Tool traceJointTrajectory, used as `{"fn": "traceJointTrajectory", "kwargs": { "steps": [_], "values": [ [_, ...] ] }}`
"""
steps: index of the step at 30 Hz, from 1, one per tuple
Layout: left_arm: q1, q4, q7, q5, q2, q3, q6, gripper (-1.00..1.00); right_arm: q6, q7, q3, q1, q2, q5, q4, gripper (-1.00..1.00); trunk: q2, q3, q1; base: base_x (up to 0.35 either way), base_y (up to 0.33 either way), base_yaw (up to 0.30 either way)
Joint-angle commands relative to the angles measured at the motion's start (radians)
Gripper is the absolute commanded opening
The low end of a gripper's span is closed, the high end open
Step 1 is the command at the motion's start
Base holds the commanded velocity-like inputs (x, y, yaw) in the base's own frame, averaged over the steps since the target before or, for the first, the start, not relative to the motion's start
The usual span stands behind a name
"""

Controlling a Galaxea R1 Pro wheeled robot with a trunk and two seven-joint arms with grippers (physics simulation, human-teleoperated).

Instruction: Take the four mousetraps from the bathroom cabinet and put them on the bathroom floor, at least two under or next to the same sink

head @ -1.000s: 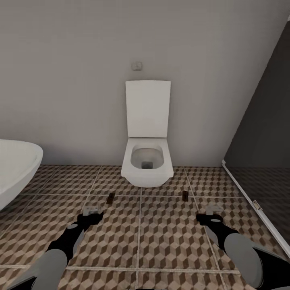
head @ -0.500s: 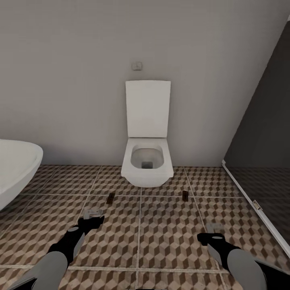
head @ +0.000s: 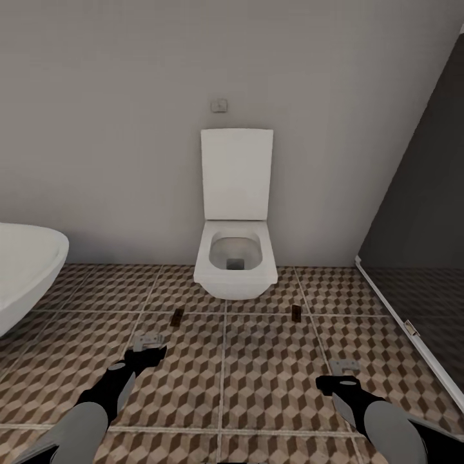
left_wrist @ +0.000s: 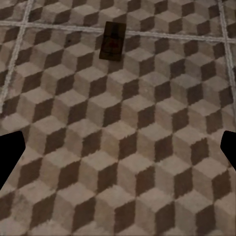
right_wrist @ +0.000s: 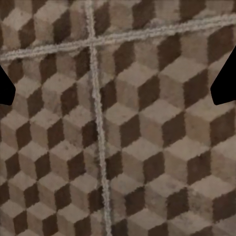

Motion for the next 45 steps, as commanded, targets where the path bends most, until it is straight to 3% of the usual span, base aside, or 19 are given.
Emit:
{"fn": "traceJointTrajectory", "kwargs": {
  "steps": [1, 45],
  "values": [
    [-0.001, -0.001, -0.008, -0.007, -0.001, 0.009, 0.004, 1.00, -0.001, -0.003, -0.008, -0.001, 0.000, 0.010, 0.001, 1.00, 0.000, -0.001, 0.000, 0.000, 0.000, 0.000],
    [-0.001, 0.010, -0.005, -0.004, 0.004, 0.014, 0.007, 1.00, -0.001, -0.003, -0.008, 0.000, 0.001, 0.009, 0.001, 1.00, 0.010, 0.169, -0.020, 0.000, 0.000, 0.000]
  ]
}}
